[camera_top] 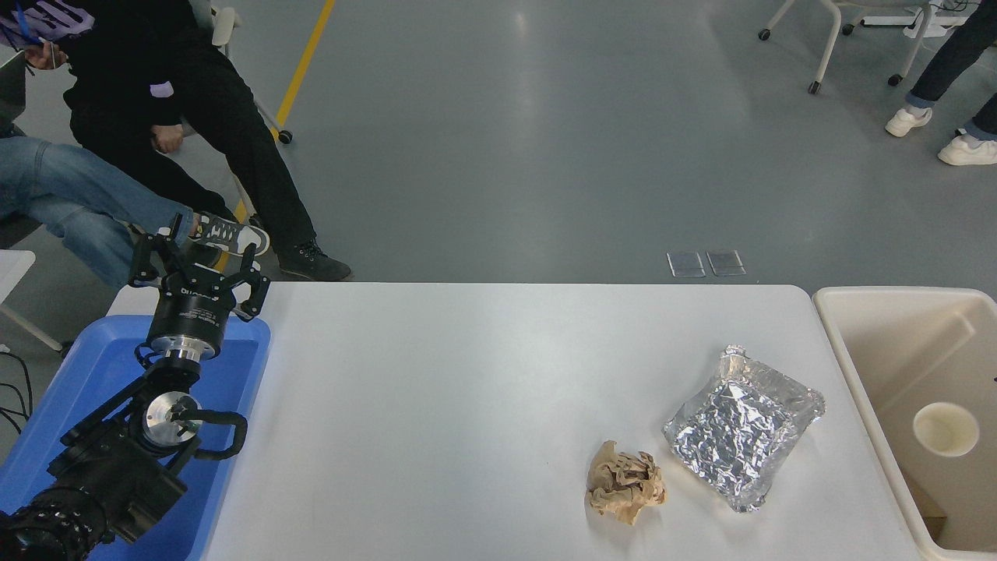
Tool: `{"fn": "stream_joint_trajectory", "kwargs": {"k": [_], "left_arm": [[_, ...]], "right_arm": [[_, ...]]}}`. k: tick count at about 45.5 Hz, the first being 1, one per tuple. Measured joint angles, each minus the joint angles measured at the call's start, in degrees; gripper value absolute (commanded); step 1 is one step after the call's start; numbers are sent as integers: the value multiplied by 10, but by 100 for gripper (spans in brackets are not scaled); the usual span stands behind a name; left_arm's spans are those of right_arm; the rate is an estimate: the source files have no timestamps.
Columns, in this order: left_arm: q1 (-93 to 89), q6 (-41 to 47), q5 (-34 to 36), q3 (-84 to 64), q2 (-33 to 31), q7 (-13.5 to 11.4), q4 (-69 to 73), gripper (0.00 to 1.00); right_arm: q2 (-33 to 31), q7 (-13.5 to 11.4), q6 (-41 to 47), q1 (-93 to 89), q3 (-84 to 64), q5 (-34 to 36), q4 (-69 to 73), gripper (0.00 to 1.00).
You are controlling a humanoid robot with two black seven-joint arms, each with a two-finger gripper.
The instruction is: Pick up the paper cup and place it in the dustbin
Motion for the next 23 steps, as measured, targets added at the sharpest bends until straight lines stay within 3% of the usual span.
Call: {"fn": "stream_joint_trajectory", "kwargs": {"k": [3,11,23], "left_arm": [[0,0,0,0,0,0,0,99],[0,0,0,0,0,0,0,99],[0,0,0,0,0,0,0,99]], "right_arm": [[0,0,-5,5,1,0,9,99],[-25,-1,-12,42,0,0,67,100],[-98,-1,-6,187,-62,-8,280,100]]}}
